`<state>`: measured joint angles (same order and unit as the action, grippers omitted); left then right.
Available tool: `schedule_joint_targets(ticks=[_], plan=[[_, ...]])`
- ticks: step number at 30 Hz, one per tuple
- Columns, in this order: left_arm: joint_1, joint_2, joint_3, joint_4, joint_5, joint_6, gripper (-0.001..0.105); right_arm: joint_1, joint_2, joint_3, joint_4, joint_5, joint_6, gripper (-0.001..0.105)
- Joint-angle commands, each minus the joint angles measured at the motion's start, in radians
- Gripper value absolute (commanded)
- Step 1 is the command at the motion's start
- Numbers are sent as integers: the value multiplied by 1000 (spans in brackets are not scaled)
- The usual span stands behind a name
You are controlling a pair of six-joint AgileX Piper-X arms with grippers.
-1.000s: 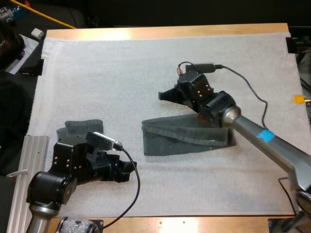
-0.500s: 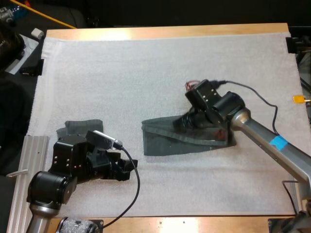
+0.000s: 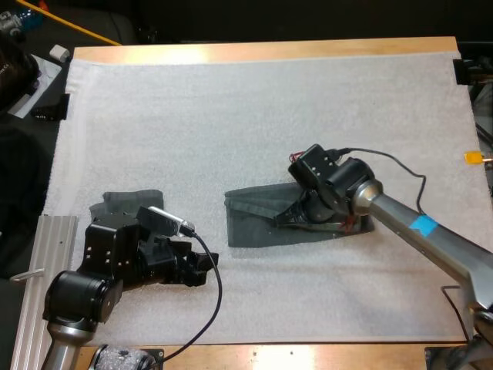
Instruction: Pick towel from pile, fold and stack
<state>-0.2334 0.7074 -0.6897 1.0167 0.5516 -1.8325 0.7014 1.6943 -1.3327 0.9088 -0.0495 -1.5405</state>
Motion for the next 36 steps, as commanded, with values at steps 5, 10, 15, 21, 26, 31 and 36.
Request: schedule_joint_targets(ticks=[5,10,15,21,26,31,36], plan=[[-4,0,-4,-8,4,-8,61,0,87,-6,-46,24,-5,0],[-3,0,-4,-6,5,-9,61,-4,117,-12,-106,91,21,0],[-3,1,-5,2,6,-8,60,-1,125,-10,-97,38,25,0],[-3,1,-4,2,7,-10,60,4,154,-13,-137,7,51,0],[-2,-3,-5,6,10,-10,60,-1,158,-22,-302,93,146,0],[-4,-2,-5,8,13,-7,60,-6,150,-37,-447,217,213,0],[-2,-4,-6,11,15,-8,60,-11,97,-64,-457,258,194,0]])
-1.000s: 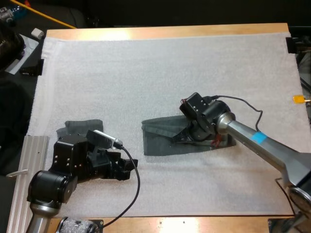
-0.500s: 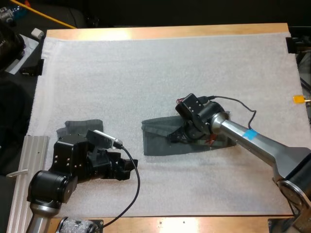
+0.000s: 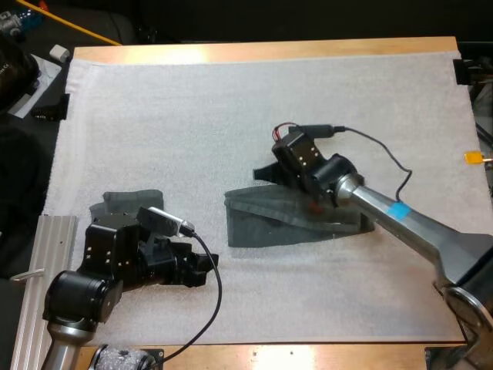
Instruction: Pick towel from pile, fold and stack
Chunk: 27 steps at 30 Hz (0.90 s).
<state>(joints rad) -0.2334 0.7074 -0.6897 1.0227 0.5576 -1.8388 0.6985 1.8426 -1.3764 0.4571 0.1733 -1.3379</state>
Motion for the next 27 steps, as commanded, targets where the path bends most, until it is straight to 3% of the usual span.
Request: schedule_joint_targets(ticks=[1,8,17,27], plan=[[-2,-3,-6,5,10,-1,60,-10,-69,-26,6,40,-18,0],[-5,1,-5,-5,9,4,61,5,-132,-14,121,-48,-128,0],[-6,3,-4,-12,10,3,61,26,-131,-12,340,-320,-165,0],[-4,1,-5,-9,8,-1,61,42,-63,-8,363,-306,-164,0]])
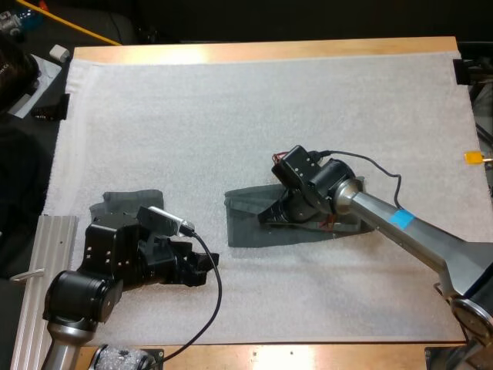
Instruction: Pick towel from pile, fold and stack
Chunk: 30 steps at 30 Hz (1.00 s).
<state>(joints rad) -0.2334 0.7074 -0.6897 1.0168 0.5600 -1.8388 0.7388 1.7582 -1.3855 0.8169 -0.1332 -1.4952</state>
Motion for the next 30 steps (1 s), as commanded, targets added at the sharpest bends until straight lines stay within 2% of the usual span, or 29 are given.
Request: schedule_joint_targets(ticks=[1,16,21,24,26,30], plan=[[-3,-2,-5,-1,5,-3,61,1,17,-3,0,-4,-7,0],[-1,1,-4,-1,4,-3,60,2,121,-10,-68,1,50,0],[0,0,-5,-1,6,-2,61,1,144,-13,-155,35,116,0],[1,1,-4,0,8,-1,61,-1,152,-15,-279,88,184,0],[-2,3,-5,-2,7,-4,60,0,145,-14,-219,63,145,0],[-1,-1,-5,-2,7,-5,60,-9,159,-17,-343,146,217,0]])
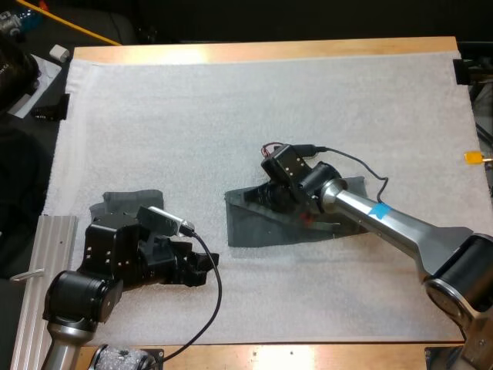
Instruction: Pick towel from pile, fold and stack
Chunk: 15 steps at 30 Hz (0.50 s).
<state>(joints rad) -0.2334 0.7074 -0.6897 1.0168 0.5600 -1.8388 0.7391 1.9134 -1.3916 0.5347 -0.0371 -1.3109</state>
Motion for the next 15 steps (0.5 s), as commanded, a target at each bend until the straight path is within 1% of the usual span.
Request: schedule_joint_targets(ticks=[1,4,7,10,15], plan=[[-3,-1,-4,-1,7,-5,60,-10,6,-13,-98,73,49,0],[-1,-5,-5,2,7,-2,60,-17,9,-15,-194,124,81,0],[0,-5,-5,3,8,-1,60,-25,-4,-25,-229,144,69,0],[-2,-5,-5,4,8,-1,60,-25,-45,-37,-207,153,19,0],[-3,-6,-5,3,9,0,60,-21,-143,-38,-112,180,-56,0]])
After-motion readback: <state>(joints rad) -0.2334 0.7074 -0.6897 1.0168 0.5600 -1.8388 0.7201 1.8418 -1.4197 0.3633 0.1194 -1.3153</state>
